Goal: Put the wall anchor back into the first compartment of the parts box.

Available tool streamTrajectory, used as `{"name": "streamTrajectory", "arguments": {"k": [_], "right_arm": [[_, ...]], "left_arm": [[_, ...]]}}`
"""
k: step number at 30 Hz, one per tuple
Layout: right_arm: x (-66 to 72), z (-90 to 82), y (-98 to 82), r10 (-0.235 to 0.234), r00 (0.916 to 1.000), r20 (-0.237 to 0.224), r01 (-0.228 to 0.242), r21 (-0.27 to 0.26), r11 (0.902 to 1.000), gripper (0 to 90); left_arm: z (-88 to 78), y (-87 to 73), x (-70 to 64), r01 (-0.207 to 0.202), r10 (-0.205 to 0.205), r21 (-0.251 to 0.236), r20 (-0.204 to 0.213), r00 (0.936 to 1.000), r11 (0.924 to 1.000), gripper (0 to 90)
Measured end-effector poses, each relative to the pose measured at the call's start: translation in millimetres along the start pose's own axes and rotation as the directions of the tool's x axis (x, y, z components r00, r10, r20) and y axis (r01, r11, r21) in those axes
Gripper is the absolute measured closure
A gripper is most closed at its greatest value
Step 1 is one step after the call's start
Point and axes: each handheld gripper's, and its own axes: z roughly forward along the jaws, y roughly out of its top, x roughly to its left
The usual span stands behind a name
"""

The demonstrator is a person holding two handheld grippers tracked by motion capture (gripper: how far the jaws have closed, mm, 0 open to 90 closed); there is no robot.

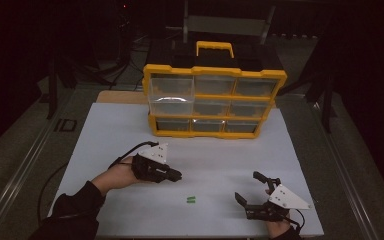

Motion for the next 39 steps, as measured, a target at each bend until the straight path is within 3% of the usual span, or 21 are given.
{"name": "streamTrajectory", "arguments": {"k": [2,3,8,9,17,26,32,35,38,39], "right_arm": [[0.1,0.0,0.0,0.001,1.0000,0.000,-0.001,0.000,1.0000,8.0],[0.0,0.0,0.0,-0.002,1.0000,0.000,0.002,-0.002,1.0000,8.0],[0.2,-0.1,0.1,-0.004,1.0000,0.001,0.004,-0.001,1.0000,8.0],[0.1,-0.1,0.0,-0.002,1.0000,-0.001,0.002,-0.002,1.0000,8.0],[-0.2,-0.3,0.0,-0.004,1.0000,0.001,0.004,-0.002,1.0000,8.0],[-0.4,0.4,-0.5,-0.007,1.0000,-0.001,0.007,0.000,1.0000,8.0],[-0.1,0.8,-0.7,-0.007,1.0000,-0.003,0.007,0.002,1.0000,8.0],[-0.1,1.2,-1.0,-0.006,1.0000,-0.004,0.006,0.005,1.0000,8.0],[-0.1,1.2,-0.9,-0.004,1.0000,-0.005,0.004,0.003,1.0000,8.0],[-0.1,1.1,-0.9,-0.006,1.0000,-0.004,0.006,0.002,1.0000,8.0]], "left_arm": [[0.0,0.0,0.0,0.000,0.000,0.000,0.000,1.0000,1.0000,83.2],[-16.0,9.2,0.9,-0.014,0.014,0.002,-0.010,0.9998,0.9999,83.2],[-27.6,17.2,1.5,-0.029,0.029,0.007,-0.020,0.9994,0.9996,83.2],[-38.5,25.3,1.4,-0.045,0.045,-0.004,-0.030,0.9985,0.9990,83.2],[-64.0,46.4,5.0,-0.072,0.072,-0.008,-0.050,0.9962,0.9973,83.2],[-101.7,72.5,12.9,-0.103,0.097,-0.058,-0.093,0.9909,0.9930,83.2],[-113.5,83.5,16.5,-0.109,0.100,-0.073,-0.112,0.9887,0.9914,83.2],[-125.5,98.3,21.1,-0.120,0.107,-0.096,-0.128,0.9859,0.9881,83.2],[-127.1,100.5,21.7,-0.125,0.112,-0.098,-0.131,0.9851,0.9873,83.2],[-133.3,109.5,25.5,-0.135,0.118,-0.105,-0.151,0.9815,0.9853,83.2]]}}
